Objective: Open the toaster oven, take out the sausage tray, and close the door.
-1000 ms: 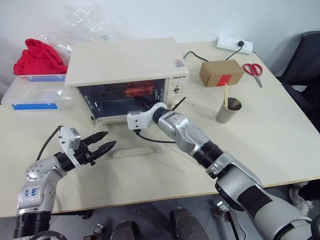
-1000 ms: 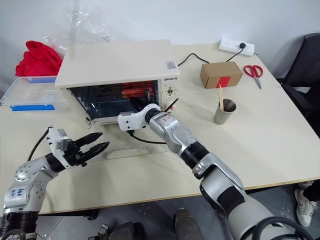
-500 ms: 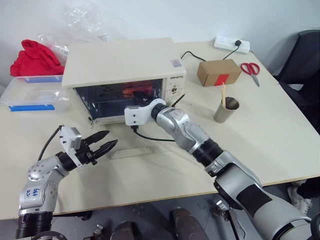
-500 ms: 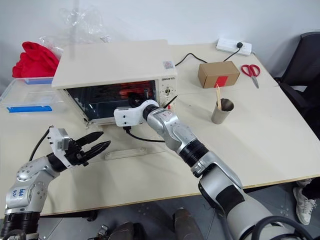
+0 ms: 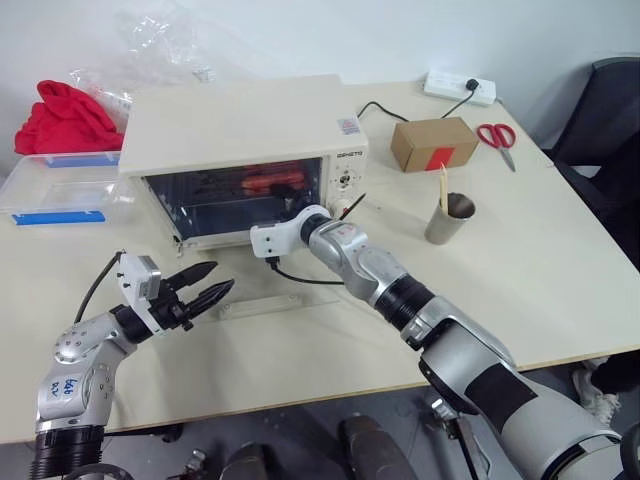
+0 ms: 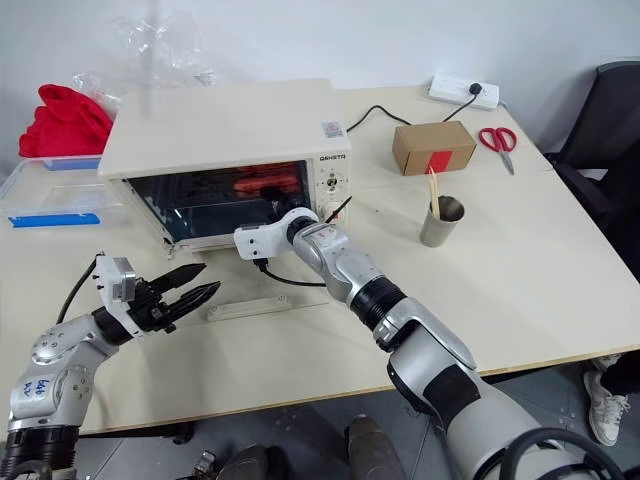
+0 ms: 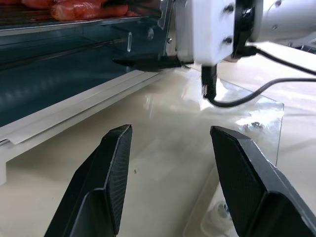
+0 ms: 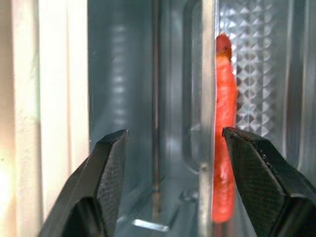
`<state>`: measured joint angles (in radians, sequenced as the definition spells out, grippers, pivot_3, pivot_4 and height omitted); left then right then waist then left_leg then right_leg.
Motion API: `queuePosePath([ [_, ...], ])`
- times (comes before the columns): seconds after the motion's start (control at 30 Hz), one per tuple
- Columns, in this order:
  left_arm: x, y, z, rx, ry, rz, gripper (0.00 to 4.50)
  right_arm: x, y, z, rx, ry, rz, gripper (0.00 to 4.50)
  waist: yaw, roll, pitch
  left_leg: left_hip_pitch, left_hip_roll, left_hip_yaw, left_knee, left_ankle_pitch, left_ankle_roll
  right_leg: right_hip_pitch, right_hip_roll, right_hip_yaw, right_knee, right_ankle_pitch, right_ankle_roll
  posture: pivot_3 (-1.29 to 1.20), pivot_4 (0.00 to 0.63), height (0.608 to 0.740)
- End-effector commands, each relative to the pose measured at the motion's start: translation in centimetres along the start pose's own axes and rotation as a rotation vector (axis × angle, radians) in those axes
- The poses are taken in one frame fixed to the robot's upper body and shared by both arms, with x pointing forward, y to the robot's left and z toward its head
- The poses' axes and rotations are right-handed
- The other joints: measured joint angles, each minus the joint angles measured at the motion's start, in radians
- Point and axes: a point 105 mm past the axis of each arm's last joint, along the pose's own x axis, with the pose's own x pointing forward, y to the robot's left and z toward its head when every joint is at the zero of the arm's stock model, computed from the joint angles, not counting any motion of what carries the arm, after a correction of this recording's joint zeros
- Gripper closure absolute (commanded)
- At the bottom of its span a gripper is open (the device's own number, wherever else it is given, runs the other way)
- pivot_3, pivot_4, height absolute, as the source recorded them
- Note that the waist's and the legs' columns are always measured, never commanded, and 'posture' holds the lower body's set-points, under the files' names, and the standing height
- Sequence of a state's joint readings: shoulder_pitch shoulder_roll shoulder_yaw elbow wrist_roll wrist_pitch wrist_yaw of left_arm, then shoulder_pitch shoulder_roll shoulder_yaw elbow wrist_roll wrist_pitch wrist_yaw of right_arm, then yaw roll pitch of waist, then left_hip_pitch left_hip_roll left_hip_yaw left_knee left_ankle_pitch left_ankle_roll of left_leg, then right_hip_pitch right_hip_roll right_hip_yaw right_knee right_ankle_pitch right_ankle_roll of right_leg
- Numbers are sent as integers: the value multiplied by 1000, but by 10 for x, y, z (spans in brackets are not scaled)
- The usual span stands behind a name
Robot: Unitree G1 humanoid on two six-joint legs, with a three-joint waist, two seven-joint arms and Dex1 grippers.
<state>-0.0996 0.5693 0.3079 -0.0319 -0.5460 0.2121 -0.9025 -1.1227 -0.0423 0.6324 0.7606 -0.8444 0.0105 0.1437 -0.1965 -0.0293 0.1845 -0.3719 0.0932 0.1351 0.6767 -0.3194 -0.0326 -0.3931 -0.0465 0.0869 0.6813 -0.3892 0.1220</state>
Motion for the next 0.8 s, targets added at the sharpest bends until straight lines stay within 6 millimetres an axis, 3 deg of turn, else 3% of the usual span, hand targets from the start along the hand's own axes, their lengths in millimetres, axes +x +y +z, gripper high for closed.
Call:
queuePosePath([
  [0.03,-4,1,12,31,-25,3,1804,3,-19,8,-11,-21,-65,1904,-1,0,0,0,0,0,0,0,0,0,0,0,0,0,0,0,150,740],
  [0.2,-3,3,14,33,-32,9,1804,3,-24,13,-25,-41,-84,3686,-3,0,0,0,0,0,-1,0,0,-1,0,0,1,0,0,0,150,740],
  [0.3,-3,4,16,32,-43,15,1804,2,-31,14,-37,-55,-110,4467,-3,0,0,0,0,0,-1,0,0,-1,0,0,1,0,0,0,150,740],
  [0.6,-8,18,36,31,-92,38,1804,-8,-52,31,-59,-180,-91,4467,-4,0,0,-1,0,0,-3,0,0,-1,0,0,2,0,0,0,150,740],
  [0.8,-15,25,49,63,-78,27,1804,-21,-45,39,-68,-247,-22,4467,-16,0,0,-1,0,0,-6,0,0,-2,0,-1,1,0,0,0,150,740],
])
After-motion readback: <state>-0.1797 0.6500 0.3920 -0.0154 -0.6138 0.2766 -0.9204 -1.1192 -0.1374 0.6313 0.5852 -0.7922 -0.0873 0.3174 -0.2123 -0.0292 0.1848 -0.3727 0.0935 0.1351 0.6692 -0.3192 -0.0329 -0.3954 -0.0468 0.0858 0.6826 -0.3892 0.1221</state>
